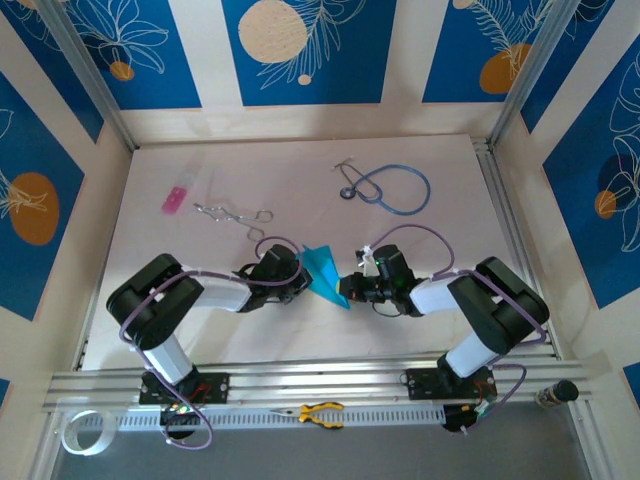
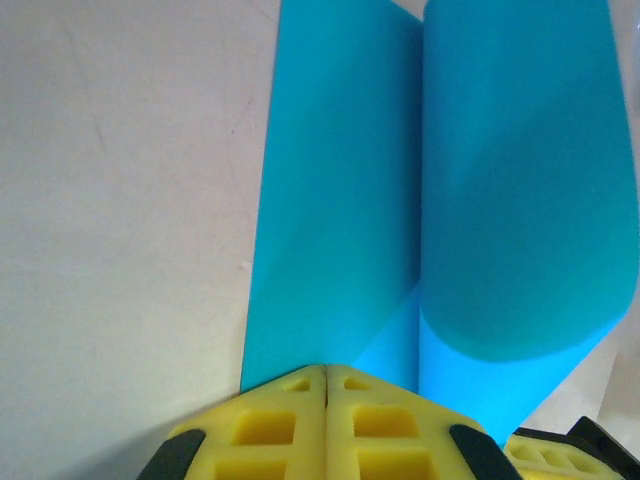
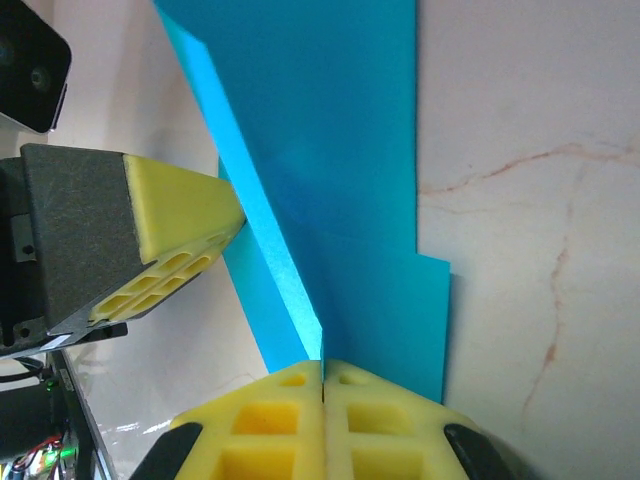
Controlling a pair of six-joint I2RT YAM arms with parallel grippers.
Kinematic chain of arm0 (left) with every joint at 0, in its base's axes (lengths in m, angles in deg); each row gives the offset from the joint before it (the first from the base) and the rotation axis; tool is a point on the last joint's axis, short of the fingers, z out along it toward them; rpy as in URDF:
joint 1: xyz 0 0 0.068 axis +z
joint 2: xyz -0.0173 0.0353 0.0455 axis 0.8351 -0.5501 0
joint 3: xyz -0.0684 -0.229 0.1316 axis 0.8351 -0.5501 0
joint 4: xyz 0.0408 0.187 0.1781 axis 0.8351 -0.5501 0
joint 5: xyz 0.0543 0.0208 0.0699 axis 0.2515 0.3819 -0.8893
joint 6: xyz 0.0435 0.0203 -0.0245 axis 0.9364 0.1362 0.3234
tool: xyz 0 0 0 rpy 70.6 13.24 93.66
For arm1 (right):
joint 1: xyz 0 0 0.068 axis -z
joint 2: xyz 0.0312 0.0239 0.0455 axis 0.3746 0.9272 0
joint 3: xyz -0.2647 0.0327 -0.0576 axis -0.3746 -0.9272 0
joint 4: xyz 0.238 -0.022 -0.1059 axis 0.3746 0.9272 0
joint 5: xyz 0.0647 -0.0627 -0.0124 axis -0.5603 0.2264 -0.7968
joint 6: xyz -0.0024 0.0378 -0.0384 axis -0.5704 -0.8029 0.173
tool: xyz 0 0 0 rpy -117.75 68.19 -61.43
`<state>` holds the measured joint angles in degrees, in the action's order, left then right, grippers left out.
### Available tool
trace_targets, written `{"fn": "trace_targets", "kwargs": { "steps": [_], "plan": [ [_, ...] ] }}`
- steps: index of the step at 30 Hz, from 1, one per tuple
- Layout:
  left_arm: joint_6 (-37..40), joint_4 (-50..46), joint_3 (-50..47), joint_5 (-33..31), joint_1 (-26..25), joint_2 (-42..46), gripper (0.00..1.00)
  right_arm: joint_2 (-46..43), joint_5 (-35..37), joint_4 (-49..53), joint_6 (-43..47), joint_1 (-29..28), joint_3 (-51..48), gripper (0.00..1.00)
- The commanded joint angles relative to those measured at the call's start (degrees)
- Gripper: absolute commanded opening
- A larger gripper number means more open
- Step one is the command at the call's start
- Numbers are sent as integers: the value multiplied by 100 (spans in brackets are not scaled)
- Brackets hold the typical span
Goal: Fold a paper plane with a square sheet of paper (pick it up from the middle)
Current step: Fourth fold the wing at the center of the table.
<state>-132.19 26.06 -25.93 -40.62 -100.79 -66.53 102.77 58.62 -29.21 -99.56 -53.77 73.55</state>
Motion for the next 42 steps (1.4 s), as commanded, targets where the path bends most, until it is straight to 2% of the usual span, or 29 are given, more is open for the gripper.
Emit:
{"fn": "trace_targets", "kwargs": {
  "steps": [1,14,23,29,35,42],
  "plan": [
    [98,-481,-101,-156,-45,-56,0,149,-204,-103,-86,48,-92,4],
    [530,-954,141,-262,-13,134,4,393,-410,-259,-222,189,-102,4],
    [1388,-954,387,-217,-14,490,9,524,-552,-348,-288,265,-103,4],
    [1753,-324,437,198,-64,379,9,607,-634,-403,-332,320,-103,4],
    [1766,455,553,756,-65,-62,8,619,-704,-411,-360,369,-119,4],
    [1682,624,745,795,-68,-432,8,654,-724,-426,-391,425,-130,4]
  ]
}}
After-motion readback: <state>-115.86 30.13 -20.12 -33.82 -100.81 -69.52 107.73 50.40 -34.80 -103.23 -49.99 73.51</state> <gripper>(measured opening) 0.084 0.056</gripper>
